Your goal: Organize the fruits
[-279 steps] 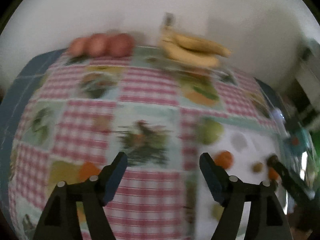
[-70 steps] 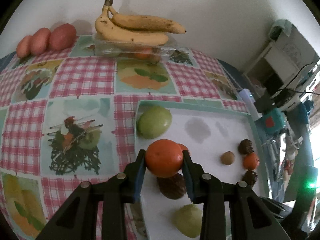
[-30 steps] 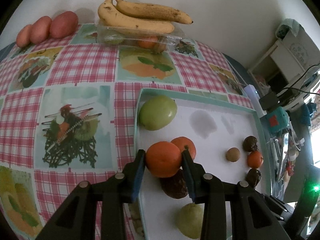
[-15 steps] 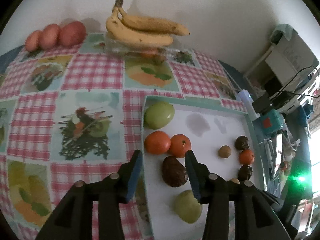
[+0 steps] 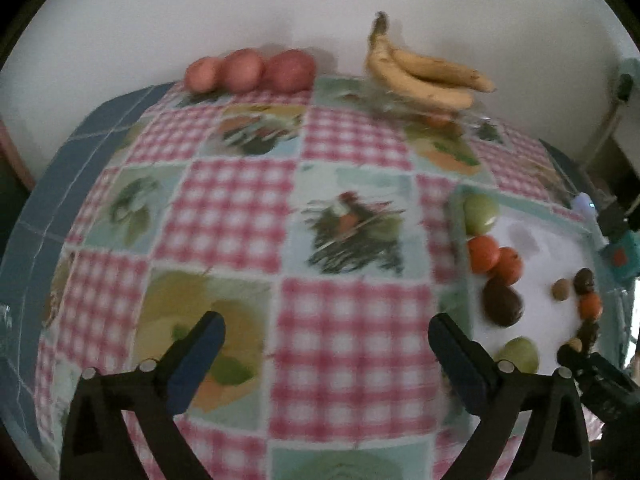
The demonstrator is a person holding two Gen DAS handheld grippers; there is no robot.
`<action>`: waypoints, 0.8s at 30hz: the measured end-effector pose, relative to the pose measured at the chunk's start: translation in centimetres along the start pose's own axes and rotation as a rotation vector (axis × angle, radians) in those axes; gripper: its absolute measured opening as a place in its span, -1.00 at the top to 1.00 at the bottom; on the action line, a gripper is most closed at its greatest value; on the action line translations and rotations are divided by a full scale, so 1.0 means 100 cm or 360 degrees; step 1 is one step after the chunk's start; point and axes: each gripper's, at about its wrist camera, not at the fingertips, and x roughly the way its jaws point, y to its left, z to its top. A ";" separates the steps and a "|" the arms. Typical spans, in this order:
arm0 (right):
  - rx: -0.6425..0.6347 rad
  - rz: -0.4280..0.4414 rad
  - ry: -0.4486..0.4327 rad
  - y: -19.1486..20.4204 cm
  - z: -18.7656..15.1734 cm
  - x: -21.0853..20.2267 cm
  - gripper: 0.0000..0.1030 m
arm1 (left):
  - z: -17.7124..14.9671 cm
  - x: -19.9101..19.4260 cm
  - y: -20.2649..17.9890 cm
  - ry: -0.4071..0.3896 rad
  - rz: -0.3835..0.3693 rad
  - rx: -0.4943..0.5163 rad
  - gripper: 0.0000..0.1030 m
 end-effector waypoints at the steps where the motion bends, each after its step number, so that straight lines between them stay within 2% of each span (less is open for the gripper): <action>1: -0.0002 0.0007 -0.0009 0.001 -0.001 -0.001 -0.81 | -0.003 -0.001 0.007 0.0002 0.0003 -0.0025 -1.00; 8: -0.0020 0.0053 -0.0061 0.012 -0.009 -0.006 -0.82 | -0.016 -0.009 0.020 0.0006 0.0015 -0.0020 -1.00; 13: -0.0062 0.0064 -0.0060 0.022 -0.015 -0.007 -0.82 | -0.020 -0.019 0.018 -0.0065 0.0177 0.0018 -1.00; 16: -0.0089 0.0066 -0.0060 0.028 -0.019 -0.012 -0.82 | -0.024 -0.029 0.024 -0.0090 0.0135 -0.0028 -1.00; 20: -0.0117 0.0078 -0.0079 0.036 -0.025 -0.023 -0.82 | -0.031 -0.040 0.028 -0.0066 0.0266 -0.0060 -1.00; 24: -0.0151 0.0079 -0.0092 0.044 -0.030 -0.034 -0.82 | -0.040 -0.046 0.031 -0.0015 0.0221 -0.0060 -1.00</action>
